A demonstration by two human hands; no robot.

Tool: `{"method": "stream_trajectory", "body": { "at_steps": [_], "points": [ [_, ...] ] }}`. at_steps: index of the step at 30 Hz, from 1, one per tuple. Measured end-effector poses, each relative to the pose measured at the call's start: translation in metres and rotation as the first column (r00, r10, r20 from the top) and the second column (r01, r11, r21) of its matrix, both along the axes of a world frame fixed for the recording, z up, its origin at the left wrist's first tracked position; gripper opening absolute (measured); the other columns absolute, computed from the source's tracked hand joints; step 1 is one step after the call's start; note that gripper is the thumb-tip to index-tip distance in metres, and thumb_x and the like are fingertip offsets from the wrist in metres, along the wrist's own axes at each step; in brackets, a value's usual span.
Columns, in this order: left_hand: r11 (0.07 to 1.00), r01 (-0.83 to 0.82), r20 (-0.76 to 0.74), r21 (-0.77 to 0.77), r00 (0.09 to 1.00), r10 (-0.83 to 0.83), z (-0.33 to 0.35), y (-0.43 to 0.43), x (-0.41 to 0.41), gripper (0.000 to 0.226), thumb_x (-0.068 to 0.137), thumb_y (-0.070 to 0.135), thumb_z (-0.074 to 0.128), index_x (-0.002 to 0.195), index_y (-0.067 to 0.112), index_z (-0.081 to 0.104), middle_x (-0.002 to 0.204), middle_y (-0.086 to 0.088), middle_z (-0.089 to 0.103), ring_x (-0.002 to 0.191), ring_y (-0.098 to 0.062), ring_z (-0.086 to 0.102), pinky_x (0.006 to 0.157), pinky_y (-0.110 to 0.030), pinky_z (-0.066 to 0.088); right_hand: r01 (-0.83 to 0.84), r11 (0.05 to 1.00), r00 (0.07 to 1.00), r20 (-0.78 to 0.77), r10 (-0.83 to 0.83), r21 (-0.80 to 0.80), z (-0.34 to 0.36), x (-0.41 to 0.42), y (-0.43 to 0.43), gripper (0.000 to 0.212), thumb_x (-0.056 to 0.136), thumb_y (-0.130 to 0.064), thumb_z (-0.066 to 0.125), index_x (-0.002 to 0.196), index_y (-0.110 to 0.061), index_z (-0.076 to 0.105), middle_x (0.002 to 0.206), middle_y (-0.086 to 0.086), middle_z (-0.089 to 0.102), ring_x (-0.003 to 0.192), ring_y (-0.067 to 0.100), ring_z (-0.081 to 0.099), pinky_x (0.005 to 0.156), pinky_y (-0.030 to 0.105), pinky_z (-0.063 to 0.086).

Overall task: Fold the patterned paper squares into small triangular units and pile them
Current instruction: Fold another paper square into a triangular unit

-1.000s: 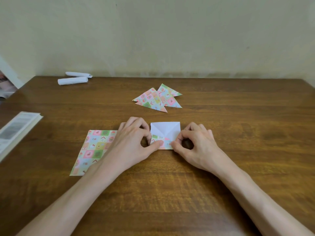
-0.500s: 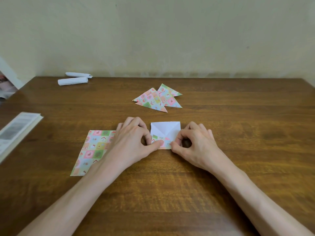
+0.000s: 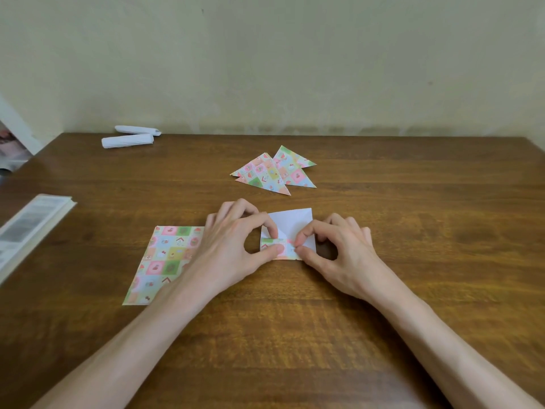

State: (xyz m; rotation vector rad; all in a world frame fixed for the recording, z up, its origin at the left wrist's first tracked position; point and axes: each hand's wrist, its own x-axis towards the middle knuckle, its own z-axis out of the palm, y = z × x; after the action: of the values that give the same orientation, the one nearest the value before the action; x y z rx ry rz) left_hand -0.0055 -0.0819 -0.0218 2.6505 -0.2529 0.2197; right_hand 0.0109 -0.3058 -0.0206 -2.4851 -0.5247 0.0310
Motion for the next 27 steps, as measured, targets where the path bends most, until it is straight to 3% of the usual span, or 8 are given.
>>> {"method": "stream_trajectory", "body": {
  "at_steps": [6,21,27],
  "points": [
    [1.000,0.020,-0.019,-0.013,1.000,-0.020,-0.002,0.003,0.001,0.021,0.086,0.063,0.069,0.099,0.046,0.067,0.114,0.027,0.050,0.121,0.004,0.036,0.099,-0.029,0.021,0.005,1.000,1.000,0.000,-0.005,0.005,-0.001,0.001,0.000,0.005,0.094,-0.053,0.063,0.095,-0.048,0.063,0.093,-0.014,0.046,0.098,0.008,0.042,0.091,0.034,0.028],
    [0.995,0.080,-0.113,-0.063,0.990,-0.086,0.004,0.017,0.006,0.023,0.083,0.062,0.072,0.101,0.049,0.069,0.117,0.029,0.049,0.127,0.006,0.037,0.111,-0.034,0.018,0.041,0.999,0.999,-0.003,-0.040,0.032,-0.001,0.002,0.002,0.008,0.089,-0.051,0.070,0.085,-0.044,0.068,0.093,-0.014,0.049,0.099,0.006,0.044,0.088,0.032,0.027],
    [0.995,0.095,-0.104,-0.025,0.990,-0.097,0.005,0.017,0.007,0.026,0.082,0.064,0.071,0.103,0.049,0.068,0.116,0.029,0.049,0.127,0.007,0.033,0.108,-0.031,0.016,0.109,0.993,0.994,0.015,-0.109,0.043,-0.001,-0.001,0.010,0.031,0.075,-0.070,0.070,0.087,-0.042,0.067,0.092,-0.016,0.050,0.099,0.007,0.044,0.092,0.034,0.028]
  ]
}}
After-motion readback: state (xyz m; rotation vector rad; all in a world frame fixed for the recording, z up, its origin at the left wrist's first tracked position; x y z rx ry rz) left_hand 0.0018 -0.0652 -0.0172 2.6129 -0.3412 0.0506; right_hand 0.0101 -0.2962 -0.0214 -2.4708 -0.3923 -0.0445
